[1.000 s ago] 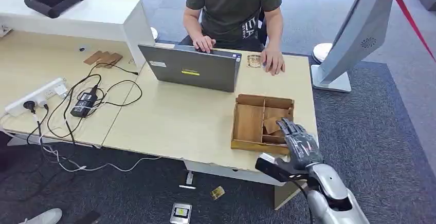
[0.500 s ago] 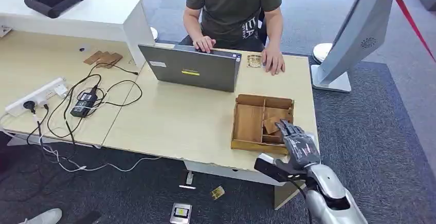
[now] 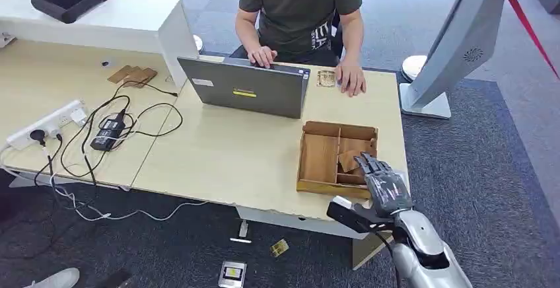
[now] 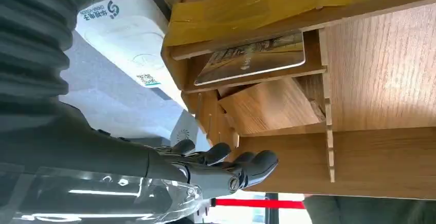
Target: Pass the card to the sensor for recognition and then transmit it.
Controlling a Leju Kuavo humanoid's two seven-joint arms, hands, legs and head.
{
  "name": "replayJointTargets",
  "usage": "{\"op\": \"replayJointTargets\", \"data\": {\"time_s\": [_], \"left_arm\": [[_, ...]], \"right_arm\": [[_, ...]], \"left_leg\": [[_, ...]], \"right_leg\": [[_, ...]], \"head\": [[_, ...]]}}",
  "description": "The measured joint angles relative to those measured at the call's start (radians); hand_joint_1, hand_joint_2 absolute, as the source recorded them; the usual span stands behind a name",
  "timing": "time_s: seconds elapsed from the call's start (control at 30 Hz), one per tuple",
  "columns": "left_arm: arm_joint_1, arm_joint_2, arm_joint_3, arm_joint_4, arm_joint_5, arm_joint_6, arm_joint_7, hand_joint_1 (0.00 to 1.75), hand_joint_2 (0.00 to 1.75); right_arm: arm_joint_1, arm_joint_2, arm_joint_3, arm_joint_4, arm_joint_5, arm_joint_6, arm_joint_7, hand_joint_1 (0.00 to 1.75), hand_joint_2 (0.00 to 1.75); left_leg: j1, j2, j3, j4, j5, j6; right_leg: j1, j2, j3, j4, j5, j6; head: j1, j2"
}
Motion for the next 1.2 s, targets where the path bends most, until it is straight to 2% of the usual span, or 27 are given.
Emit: {"op": "replayJointTargets", "data": {"time_s": [0.37,0.4,0.43,0.47,0.5,0.53,0.63,1.0,1.03,1.1,1.2], "left_arm": [[-0.002,0.0,0.0,0.0,-0.005,-0.002,0.001,0.0,1.75],[-0.002,0.0,0.0,0.0,-0.008,-0.002,0.001,0.0,1.75],[-0.003,0.0,0.0,0.0,-0.008,-0.003,0.001,0.0,1.75],[-0.003,0.0,0.0,0.0,-0.009,-0.003,0.001,0.0,1.75],[-0.003,0.0,0.0,0.0,-0.011,-0.003,0.001,0.0,1.75],[-0.003,0.0,0.0,0.0,-0.011,-0.003,0.001,0.0,1.75],[-0.003,0.0,0.0,0.0,-0.011,-0.003,0.001,0.0,1.75],[-0.004,0.0,0.0,0.0,-0.013,-0.003,0.001,0.0,1.75],[-0.004,0.0,0.0,0.0,-0.014,-0.003,0.001,0.0,1.75],[-0.005,0.0,0.0,0.0,-0.016,-0.003,0.001,0.0,1.75],[-0.007,0.0,0.0,0.0,-0.017,-0.003,0.001,0.0,1.75]], "right_arm": [[0.0,0.0,0.003,0.0,0.0,0.0,0.001,0.02,1.75],[0.0,0.0,0.003,0.0,0.0,0.0,0.001,0.42,1.75],[0.0,0.0,0.003,0.0,0.0,0.0,0.001,1.4,1.75],[-0.001,0.0,0.003,0.0,0.0,0.0,0.001,1.4,1.75],[-0.001,0.0,0.003,0.0,0.0,0.0,0.001,1.54,1.75],[-0.001,0.0,0.003,0.0,0.0,0.0,0.001,1.59,1.75],[-0.002,0.002,0.003,0.0,0.0,0.0,0.001,1.52,1.75],[-0.013,0.003,0.005,0.006,0.0,0.002,0.001,1.62,1.75],[-0.014,0.003,0.005,0.006,0.0,0.002,0.001,1.69,1.75],[-0.016,0.003,0.006,0.008,0.0,0.002,0.001,1.68,1.75],[-0.019,0.006,0.006,0.01,0.001,0.003,0.001,1.75,1.75]], "left_leg": [[0.0,0.0,0.0,0.0,0.0,0.0],[0.0,0.0,0.0,0.0,0.0,0.0],[0.0,0.0,0.0,0.0,0.0,0.0],[0.0,0.0,0.0,0.0,0.0,0.0],[0.0,0.0,0.0,0.0,0.0,0.0],[0.0,0.0,0.0,0.0,0.0,0.0],[0.0,0.0,0.0,0.0,0.0,0.0],[0.0,0.0,0.0,0.0,0.0,0.0],[0.0,0.0,0.0,0.0,0.0,0.0],[0.0,0.0,0.0,0.0,0.0,0.0],[0.0,0.0,0.0,0.0,0.0,0.0]], "right_leg": [[0.0,0.0,0.0,0.0,0.0,0.0],[0.0,0.0,0.0,0.0,0.0,0.0],[0.0,0.0,0.0,0.0,0.0,0.0],[0.0,0.0,0.0,0.0,0.0,0.0],[0.0,0.0,0.0,0.0,0.0,0.0],[0.0,0.0,0.0,0.0,0.0,0.0],[0.0,0.0,0.0,0.0,0.0,0.0],[0.0,0.0,0.0,0.0,0.0,0.0],[0.0,0.0,0.0,0.0,0.0,0.0],[0.0,0.0,0.0,0.0,0.0,0.0],[0.0,0.0,0.0,0.0,0.0,0.0]], "head": [[0.0,0.0],[0.0,0.0],[0.0,0.0],[0.0,0.0],[0.0,0.0],[0.0,0.0],[0.0,0.0],[0.0,0.0],[0.0,0.0],[0.0,0.0],[0.0,0.0]]}}
